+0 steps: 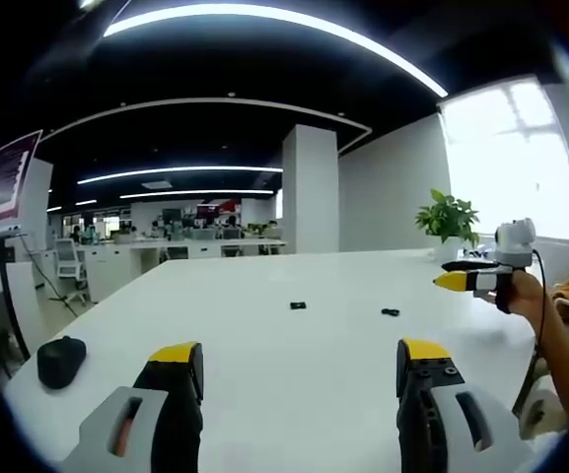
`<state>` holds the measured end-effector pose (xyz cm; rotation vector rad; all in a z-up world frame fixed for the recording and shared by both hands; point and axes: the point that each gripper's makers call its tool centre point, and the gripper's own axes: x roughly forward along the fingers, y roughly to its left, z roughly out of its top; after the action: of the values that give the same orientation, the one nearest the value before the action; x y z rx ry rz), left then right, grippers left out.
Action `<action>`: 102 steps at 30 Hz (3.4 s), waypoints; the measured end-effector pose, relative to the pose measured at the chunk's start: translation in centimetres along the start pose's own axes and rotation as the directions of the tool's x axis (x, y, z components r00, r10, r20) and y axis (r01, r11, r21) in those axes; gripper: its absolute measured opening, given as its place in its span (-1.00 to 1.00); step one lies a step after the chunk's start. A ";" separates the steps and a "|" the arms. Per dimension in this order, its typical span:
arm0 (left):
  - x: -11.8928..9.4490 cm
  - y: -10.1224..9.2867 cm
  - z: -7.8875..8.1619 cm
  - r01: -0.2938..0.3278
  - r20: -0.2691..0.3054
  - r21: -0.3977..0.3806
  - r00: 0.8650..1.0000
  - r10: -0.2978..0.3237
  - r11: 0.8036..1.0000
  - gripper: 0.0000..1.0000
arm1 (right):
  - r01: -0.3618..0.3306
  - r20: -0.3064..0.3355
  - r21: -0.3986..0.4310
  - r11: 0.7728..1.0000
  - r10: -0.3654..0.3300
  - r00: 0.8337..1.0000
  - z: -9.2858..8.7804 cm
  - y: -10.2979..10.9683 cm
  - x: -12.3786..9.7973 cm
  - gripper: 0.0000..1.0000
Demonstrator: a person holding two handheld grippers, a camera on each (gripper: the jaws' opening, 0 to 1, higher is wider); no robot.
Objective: Snap the two parts of the plastic buckle together until the buckle closes and remains connected.
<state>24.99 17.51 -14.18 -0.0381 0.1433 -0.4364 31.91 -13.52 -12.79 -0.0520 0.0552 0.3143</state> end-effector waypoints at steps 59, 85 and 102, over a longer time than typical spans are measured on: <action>-0.2 0.5 0.1 -0.001 0.007 -0.013 1.000 0.001 1.000 0.62 | -0.023 0.023 -0.046 0.999 0.024 0.999 0.4 3.3 5.1 0.80; 0.1 0.7 -0.4 -0.001 -0.002 -0.019 1.000 0.001 1.000 0.62 | -0.091 -0.170 -0.045 0.995 0.082 0.982 -4.3 5.1 5.5 0.50; -0.3 0.8 -0.5 -0.005 0.002 -0.021 1.000 0.005 1.000 0.62 | -0.113 -0.255 -0.032 0.993 0.101 0.962 -5.8 5.5 5.4 0.27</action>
<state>25.00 18.32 -14.65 -0.0585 0.1457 -0.4299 35.08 -7.01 -19.15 -0.1356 0.3051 0.4164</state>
